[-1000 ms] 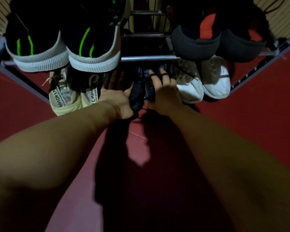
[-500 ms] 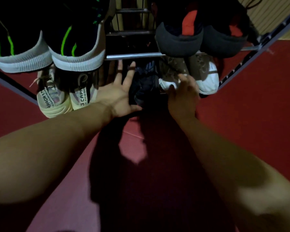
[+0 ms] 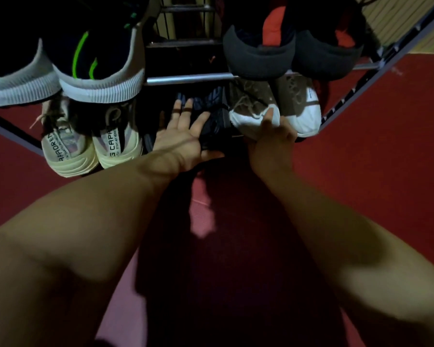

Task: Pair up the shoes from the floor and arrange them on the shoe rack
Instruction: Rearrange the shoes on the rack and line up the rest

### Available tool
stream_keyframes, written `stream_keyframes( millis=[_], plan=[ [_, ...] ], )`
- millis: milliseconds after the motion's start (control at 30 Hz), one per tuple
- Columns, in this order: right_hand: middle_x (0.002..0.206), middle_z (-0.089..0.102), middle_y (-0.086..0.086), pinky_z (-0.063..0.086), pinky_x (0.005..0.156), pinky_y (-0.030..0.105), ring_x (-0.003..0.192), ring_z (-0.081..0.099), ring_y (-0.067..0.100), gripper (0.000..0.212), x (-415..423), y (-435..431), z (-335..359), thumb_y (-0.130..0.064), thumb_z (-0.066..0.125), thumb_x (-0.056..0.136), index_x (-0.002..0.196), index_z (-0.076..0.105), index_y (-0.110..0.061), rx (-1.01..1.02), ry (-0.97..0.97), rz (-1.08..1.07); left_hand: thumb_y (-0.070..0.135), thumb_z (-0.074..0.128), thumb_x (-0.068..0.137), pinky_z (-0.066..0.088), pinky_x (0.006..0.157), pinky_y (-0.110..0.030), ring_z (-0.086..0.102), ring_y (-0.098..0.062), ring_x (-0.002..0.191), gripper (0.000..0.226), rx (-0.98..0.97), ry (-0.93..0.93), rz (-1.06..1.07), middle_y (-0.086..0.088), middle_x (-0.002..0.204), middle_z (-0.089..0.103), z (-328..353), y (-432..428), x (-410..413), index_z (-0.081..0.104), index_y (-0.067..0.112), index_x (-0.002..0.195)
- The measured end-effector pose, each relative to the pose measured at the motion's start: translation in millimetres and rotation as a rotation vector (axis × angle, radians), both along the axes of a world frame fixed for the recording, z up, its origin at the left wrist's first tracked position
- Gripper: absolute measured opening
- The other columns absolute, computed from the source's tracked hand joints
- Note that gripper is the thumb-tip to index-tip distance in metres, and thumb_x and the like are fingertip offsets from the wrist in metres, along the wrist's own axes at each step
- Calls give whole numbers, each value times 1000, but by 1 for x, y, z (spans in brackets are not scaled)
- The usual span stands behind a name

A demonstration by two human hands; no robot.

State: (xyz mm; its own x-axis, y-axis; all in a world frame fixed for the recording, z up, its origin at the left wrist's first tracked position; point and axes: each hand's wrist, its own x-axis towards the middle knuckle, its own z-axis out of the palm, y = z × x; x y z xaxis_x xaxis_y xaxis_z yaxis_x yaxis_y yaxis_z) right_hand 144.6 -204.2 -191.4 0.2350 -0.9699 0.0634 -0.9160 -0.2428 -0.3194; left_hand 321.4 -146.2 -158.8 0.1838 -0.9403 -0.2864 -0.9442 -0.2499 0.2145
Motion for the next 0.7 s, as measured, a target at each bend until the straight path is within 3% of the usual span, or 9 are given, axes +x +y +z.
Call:
stream_keyframes(
  millis=[133, 267, 367, 433, 467, 567, 700],
  plan=[
    [137, 41, 25, 29, 102, 41, 125, 40, 39, 78, -32, 33, 9, -33, 60, 87, 145, 22, 2, -72, -44, 12, 74, 52, 73, 15, 114, -49, -16, -24, 145, 99, 54, -16, 16, -1, 158, -15, 5, -10, -4, 7, 32, 151],
    [138, 38, 25, 37, 95, 43, 118, 42, 43, 89, -71, 67, -1, -29, 72, 78, 148, 21, -8, 42, -36, 34, 74, 52, 74, 10, 115, -48, -19, -24, 144, 101, 127, -39, 7, -1, 157, -19, 9, -13, -5, 2, 32, 151],
    [149, 24, 14, 32, 106, 45, 133, 28, 35, 100, -66, 52, 2, -53, 62, 77, 151, 2, -24, 177, 38, -60, 74, 50, 75, 7, 116, -48, -18, -26, 144, 100, 132, -55, -10, -4, 158, -19, 10, -11, -5, 1, 29, 151],
    [156, 8, 9, 21, 112, 46, 142, 12, 27, 101, -49, 37, 2, -73, 43, 74, 150, -6, -28, 11, 32, -98, 74, 49, 76, 5, 116, -48, -18, -27, 144, 100, 139, -71, -23, -5, 158, -18, 12, -11, -7, 1, 28, 151],
    [157, 1, 10, 16, 113, 45, 144, 7, 26, 101, -40, 30, 3, -72, 45, 75, 150, -8, -29, -18, 11, -90, 73, 49, 77, 4, 116, -48, -18, -28, 144, 100, 145, -73, -25, -6, 158, -18, 13, -11, -8, 1, 27, 151],
    [153, 5, 22, 20, 114, 48, 141, 14, 37, 119, -23, 21, 7, -54, 74, 68, 149, -10, -28, 344, -20, -60, 73, 48, 77, 2, 115, -48, -19, -28, 144, 100, 160, -67, -22, -6, 157, -19, 15, -11, -8, 1, 26, 151],
    [147, 14, 20, 32, 106, 50, 133, 25, 38, 110, -23, 19, 10, -37, 74, 73, 148, -5, -30, 374, 26, -44, 73, 48, 77, 3, 115, -49, -19, -28, 144, 100, 163, -77, -29, -6, 157, -19, 14, -11, -8, 1, 25, 152]
  ],
)
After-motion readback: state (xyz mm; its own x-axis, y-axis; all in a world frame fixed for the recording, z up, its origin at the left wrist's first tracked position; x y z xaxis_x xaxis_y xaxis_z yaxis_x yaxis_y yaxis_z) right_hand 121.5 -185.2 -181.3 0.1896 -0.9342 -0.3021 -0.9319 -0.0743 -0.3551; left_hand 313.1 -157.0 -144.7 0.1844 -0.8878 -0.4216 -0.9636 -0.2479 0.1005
